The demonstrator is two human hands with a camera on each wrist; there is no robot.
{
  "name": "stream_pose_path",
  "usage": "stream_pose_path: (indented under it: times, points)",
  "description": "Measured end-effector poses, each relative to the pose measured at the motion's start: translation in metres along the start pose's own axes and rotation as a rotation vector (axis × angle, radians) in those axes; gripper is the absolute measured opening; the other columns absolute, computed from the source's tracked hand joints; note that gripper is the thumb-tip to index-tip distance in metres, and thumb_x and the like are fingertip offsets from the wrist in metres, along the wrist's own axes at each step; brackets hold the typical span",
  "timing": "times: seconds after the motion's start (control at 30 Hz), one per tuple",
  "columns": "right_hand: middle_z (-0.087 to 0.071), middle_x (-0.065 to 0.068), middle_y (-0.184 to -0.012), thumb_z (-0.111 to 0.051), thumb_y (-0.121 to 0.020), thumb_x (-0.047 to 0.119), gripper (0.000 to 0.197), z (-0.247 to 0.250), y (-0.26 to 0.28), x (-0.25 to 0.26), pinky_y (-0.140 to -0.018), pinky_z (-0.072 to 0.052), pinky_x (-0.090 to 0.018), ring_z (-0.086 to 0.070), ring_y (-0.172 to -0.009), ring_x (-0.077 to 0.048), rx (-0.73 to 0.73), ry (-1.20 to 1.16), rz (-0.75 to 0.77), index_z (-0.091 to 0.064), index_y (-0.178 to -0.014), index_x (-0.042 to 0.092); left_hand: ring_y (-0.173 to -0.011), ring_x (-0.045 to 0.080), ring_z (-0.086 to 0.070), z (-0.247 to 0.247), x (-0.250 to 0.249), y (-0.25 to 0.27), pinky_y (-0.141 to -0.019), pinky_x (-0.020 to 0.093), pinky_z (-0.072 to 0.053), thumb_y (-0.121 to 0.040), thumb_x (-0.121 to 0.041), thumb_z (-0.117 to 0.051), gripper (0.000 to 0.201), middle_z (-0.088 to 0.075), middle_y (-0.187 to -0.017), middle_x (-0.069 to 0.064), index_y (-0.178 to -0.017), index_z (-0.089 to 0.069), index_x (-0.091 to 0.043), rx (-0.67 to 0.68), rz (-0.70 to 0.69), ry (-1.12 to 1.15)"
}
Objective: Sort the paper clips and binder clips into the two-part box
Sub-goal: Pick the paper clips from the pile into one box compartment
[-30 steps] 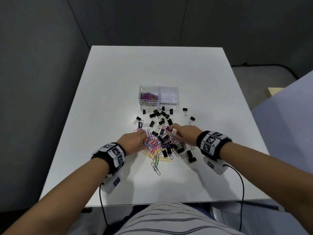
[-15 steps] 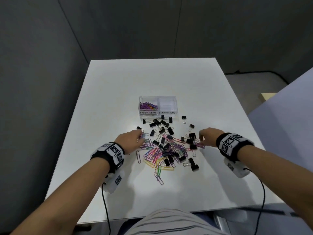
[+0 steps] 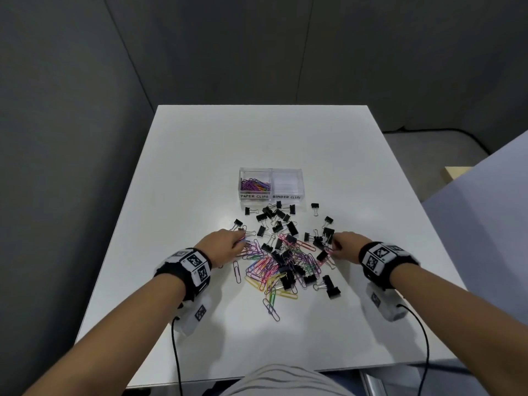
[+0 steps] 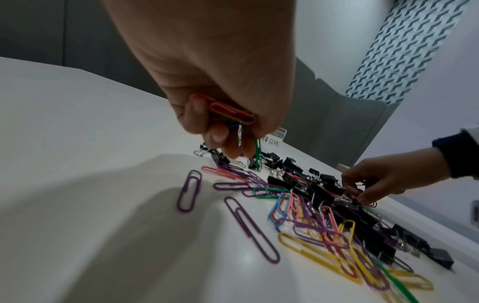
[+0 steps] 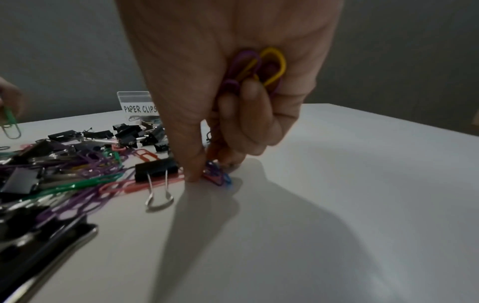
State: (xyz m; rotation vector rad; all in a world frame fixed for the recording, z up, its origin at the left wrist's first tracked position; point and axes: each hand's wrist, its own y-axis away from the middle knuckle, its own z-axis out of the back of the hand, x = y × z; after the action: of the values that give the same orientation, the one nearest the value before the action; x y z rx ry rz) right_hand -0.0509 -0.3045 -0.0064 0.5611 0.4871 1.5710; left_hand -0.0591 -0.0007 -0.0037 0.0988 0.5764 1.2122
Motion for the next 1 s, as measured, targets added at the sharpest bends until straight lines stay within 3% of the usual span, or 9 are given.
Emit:
stream_pose_path:
  times: [0.1,0.2,0.27,0.37,0.47,0.57,0.73,0.87,1.0]
  points:
    - [-0.052,-0.002,-0.090,-0.053,-0.092,0.025,0.015,0.010,0.003,0.000,-0.070,-0.037,-0.025,-0.047,-0.081,-0.019,0.034,0.025,0.012,-0.043,-0.085,0.016,-0.072,0.022,-0.046,0.003,0.006,0.000,-0.063,0.027,-0.030,-0.100,-0.023,-0.034,0.024,-0.050,-0.075,0.006,-0.085,-0.048,-0.010,0.008,0.001,0.001]
    - [-0.060,0.002,-0.082,-0.052,-0.093,0.024,0.018,0.031,0.005,0.003,-0.061,-0.038,-0.020,-0.052,-0.073,-0.013,0.086,-0.006,0.056,-0.046,-0.078,0.016,-0.076,0.023,-0.052,0.010,0.011,-0.001,-0.065,0.026,-0.033,-0.099,-0.022,-0.034,0.027,-0.064,-0.090,0.009,-0.108,-0.059,-0.013,-0.022,-0.009,-0.038]
    - [-0.060,0.006,-0.075,-0.052,-0.094,0.027,0.018,0.049,0.003,0.013,-0.058,-0.037,-0.015,-0.052,-0.070,-0.010,0.086,-0.033,0.105,-0.052,-0.081,0.014,-0.073,0.020,-0.050,0.017,0.013,-0.003,-0.065,0.026,-0.035,-0.098,-0.021,-0.035,0.029,-0.063,-0.088,0.006,-0.113,-0.059,-0.017,-0.049,-0.013,-0.027]
    - [-0.058,0.003,-0.081,-0.050,-0.094,0.026,0.013,0.078,-0.006,0.037,-0.059,-0.041,-0.015,-0.051,-0.069,-0.010,-0.010,-0.133,0.193,-0.055,-0.092,0.014,-0.076,0.020,-0.048,0.028,0.018,-0.008,-0.065,0.027,-0.033,-0.097,-0.019,-0.035,0.026,-0.060,-0.087,0.005,-0.104,-0.059,-0.011,-0.076,-0.004,-0.005]
    - [-0.060,-0.002,-0.094,-0.047,-0.096,0.022,0.020,0.105,-0.020,0.070,-0.071,-0.050,-0.027,-0.055,-0.079,-0.015,-0.155,-0.240,0.260,-0.060,-0.105,0.009,-0.077,0.021,-0.049,0.041,0.024,-0.015,-0.065,0.028,-0.033,-0.096,-0.020,-0.035,0.024,-0.061,-0.091,0.006,-0.092,-0.055,-0.009,-0.119,0.006,0.022]
    - [-0.059,-0.004,-0.101,-0.045,-0.096,0.019,0.023,0.125,-0.042,0.105,-0.075,-0.042,-0.027,-0.054,-0.085,-0.016,-0.274,-0.297,0.268,-0.060,-0.109,0.008,-0.071,0.023,-0.046,0.054,0.029,-0.027,-0.060,0.029,-0.030,-0.096,-0.024,-0.033,0.025,-0.054,-0.077,0.006,-0.077,-0.044,-0.012,-0.155,0.029,0.017]
    - [-0.062,-0.009,-0.118,-0.043,-0.095,0.013,0.024,0.136,-0.085,0.147,-0.075,-0.042,-0.030,-0.056,-0.091,-0.022,-0.271,-0.245,0.198,-0.060,-0.110,0.008,-0.067,0.027,-0.043,0.065,0.040,-0.045,-0.060,0.030,-0.029,-0.094,-0.021,-0.033,0.024,-0.043,-0.063,0.002,-0.074,-0.038,-0.010,-0.166,0.060,0.009]
    - [-0.061,-0.013,-0.123,-0.048,-0.092,0.008,0.025,0.132,-0.112,0.165,-0.089,-0.048,-0.034,-0.059,-0.110,-0.030,-0.207,-0.137,0.164,-0.062,-0.112,0.006,-0.065,0.027,-0.041,0.065,0.049,-0.055,-0.059,0.031,-0.028,-0.096,-0.022,-0.032,0.023,-0.037,-0.057,-0.001,-0.077,-0.037,-0.009,-0.138,0.035,-0.039]
    - [-0.057,-0.014,-0.127,-0.052,-0.090,0.012,0.031,0.130,-0.120,0.173,-0.091,-0.047,-0.033,-0.056,-0.115,-0.029,-0.200,-0.173,0.188,-0.056,-0.121,0.006,-0.068,0.029,-0.047,0.067,0.060,-0.063,-0.061,0.031,-0.031,-0.097,-0.024,-0.034,0.023,-0.050,-0.067,0.005,-0.079,-0.038,-0.010,-0.109,0.026,-0.067]
